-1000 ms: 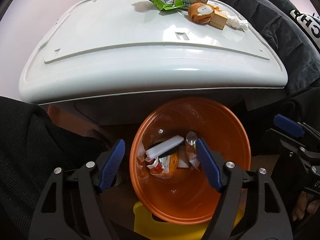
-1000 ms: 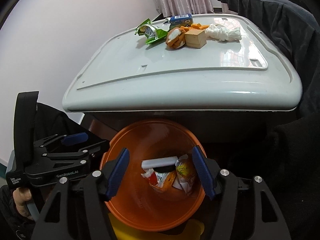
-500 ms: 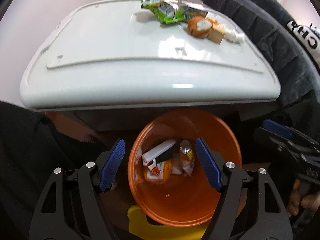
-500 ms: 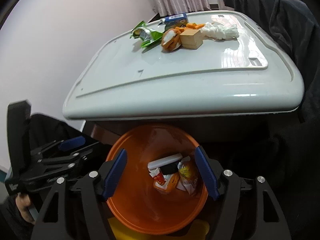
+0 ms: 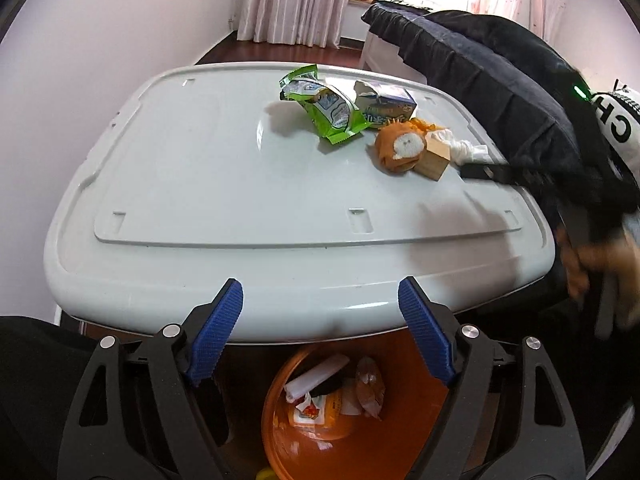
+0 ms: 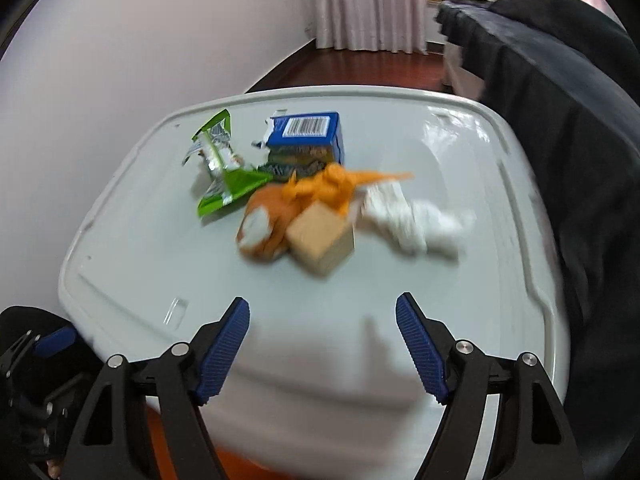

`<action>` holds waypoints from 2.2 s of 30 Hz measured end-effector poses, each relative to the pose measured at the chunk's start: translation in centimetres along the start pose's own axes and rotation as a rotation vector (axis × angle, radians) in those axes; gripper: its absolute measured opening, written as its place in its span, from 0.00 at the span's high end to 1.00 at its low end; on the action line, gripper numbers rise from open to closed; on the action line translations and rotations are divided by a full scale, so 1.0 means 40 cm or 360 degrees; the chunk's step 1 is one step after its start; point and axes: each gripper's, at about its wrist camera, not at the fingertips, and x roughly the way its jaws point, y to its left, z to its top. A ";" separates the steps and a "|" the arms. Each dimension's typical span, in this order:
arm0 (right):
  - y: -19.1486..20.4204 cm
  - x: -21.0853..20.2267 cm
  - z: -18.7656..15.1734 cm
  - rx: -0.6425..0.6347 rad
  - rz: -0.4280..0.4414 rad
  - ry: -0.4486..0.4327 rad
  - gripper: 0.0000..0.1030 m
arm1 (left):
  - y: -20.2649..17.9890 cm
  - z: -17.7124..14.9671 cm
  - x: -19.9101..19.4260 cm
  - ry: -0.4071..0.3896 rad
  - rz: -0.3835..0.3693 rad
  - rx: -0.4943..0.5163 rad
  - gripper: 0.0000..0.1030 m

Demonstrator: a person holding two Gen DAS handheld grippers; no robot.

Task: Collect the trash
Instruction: 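Grasp the wooden block with the right tool, then grasp the orange sock with the left tool while the right tool holds the block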

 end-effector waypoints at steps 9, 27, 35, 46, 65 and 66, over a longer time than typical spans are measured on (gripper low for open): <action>0.018 0.094 0.049 -0.0210 0.0011 0.0043 0.30 | 0.001 -0.019 0.018 0.0040 -0.0020 0.0010 0.24; 0.027 0.161 0.052 -0.0274 -0.0017 0.0044 0.41 | -0.003 -0.035 0.039 0.0080 -0.0009 0.0016 0.24; 0.041 0.154 0.044 -0.0246 -0.0064 0.0009 0.55 | -0.010 -0.039 0.043 0.0081 0.0012 0.0044 0.24; 0.031 -0.036 -0.081 0.0172 -0.0113 -0.0064 0.55 | -0.021 -0.025 0.037 0.0037 0.0023 0.0061 0.24; -0.118 -0.235 -0.139 0.0619 -0.0231 -0.0548 0.55 | -0.237 0.253 0.312 -0.0003 -0.0014 0.0331 0.24; -0.118 -0.236 -0.138 0.0616 -0.0227 -0.0549 0.55 | -0.239 0.266 0.322 -0.0007 -0.0019 0.0313 0.24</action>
